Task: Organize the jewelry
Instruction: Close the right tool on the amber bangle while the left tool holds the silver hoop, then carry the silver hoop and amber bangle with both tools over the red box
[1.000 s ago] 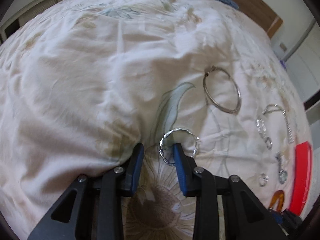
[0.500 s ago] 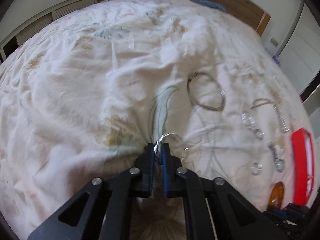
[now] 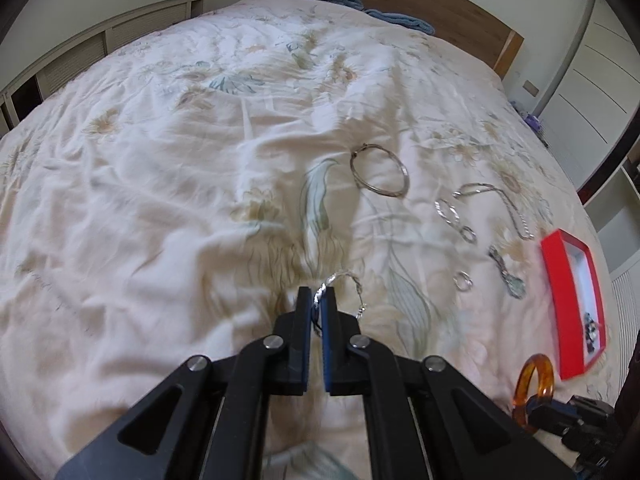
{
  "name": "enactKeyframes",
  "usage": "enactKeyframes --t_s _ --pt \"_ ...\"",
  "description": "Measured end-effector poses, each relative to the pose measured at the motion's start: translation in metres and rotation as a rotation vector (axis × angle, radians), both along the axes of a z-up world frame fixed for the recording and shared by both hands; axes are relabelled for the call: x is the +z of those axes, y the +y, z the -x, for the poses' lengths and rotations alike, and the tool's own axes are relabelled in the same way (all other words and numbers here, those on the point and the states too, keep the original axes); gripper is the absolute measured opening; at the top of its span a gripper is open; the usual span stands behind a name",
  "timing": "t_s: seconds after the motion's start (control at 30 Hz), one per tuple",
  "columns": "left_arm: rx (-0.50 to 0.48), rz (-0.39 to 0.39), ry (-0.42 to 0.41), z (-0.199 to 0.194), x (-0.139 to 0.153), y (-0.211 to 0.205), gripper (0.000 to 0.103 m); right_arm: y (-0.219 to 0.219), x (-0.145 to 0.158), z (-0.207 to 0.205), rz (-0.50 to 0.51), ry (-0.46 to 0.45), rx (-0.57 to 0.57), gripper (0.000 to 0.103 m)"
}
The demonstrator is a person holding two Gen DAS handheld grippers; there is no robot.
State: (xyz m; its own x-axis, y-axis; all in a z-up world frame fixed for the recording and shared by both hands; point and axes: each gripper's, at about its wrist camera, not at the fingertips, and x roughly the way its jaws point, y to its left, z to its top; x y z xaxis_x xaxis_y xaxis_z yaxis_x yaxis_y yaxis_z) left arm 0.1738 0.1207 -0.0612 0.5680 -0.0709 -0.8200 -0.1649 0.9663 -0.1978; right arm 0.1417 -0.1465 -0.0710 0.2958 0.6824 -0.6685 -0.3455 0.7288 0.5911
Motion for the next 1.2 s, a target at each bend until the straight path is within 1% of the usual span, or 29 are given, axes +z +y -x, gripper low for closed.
enactKeyframes --t_s 0.17,0.33,0.43,0.5,0.6,0.7,0.83,0.93,1.07,1.17,1.2 --pt "-0.032 0.012 -0.021 0.016 0.022 -0.015 0.004 -0.016 0.026 0.021 -0.030 -0.044 -0.032 0.010" --pt "-0.114 0.034 -0.048 0.016 0.044 -0.057 0.004 -0.051 0.050 0.030 -0.027 -0.107 -0.099 0.010" --pt "-0.187 0.053 -0.058 0.008 0.054 -0.095 0.004 -0.081 0.061 0.027 -0.013 -0.136 -0.153 0.010" --pt "-0.250 0.059 -0.063 -0.001 0.059 -0.128 0.004 -0.110 0.067 0.022 0.015 -0.154 -0.202 0.010" --pt "-0.338 0.075 -0.068 -0.019 0.063 -0.177 0.004 -0.148 0.068 0.006 0.058 -0.167 -0.262 0.010" --pt "-0.420 0.086 -0.074 -0.039 0.065 -0.227 0.004 -0.176 0.063 -0.015 0.103 -0.167 -0.310 0.010" --pt "-0.517 0.084 -0.063 -0.069 0.054 -0.293 0.004 -0.212 0.043 -0.049 0.154 -0.133 -0.369 0.010" --pt "-0.558 0.077 -0.033 -0.091 0.036 -0.330 0.004 -0.232 0.027 -0.071 0.187 -0.107 -0.397 0.010" --pt "-0.571 0.054 0.019 -0.120 0.005 -0.362 0.004 -0.250 0.000 -0.099 0.233 -0.051 -0.423 0.010" --pt "-0.573 0.012 0.049 -0.132 -0.014 -0.370 0.004 -0.251 -0.014 -0.115 0.252 -0.020 -0.420 0.010" --pt "-0.574 0.004 0.055 -0.133 -0.017 -0.372 0.004 -0.247 -0.019 -0.122 0.276 -0.013 -0.410 0.010"
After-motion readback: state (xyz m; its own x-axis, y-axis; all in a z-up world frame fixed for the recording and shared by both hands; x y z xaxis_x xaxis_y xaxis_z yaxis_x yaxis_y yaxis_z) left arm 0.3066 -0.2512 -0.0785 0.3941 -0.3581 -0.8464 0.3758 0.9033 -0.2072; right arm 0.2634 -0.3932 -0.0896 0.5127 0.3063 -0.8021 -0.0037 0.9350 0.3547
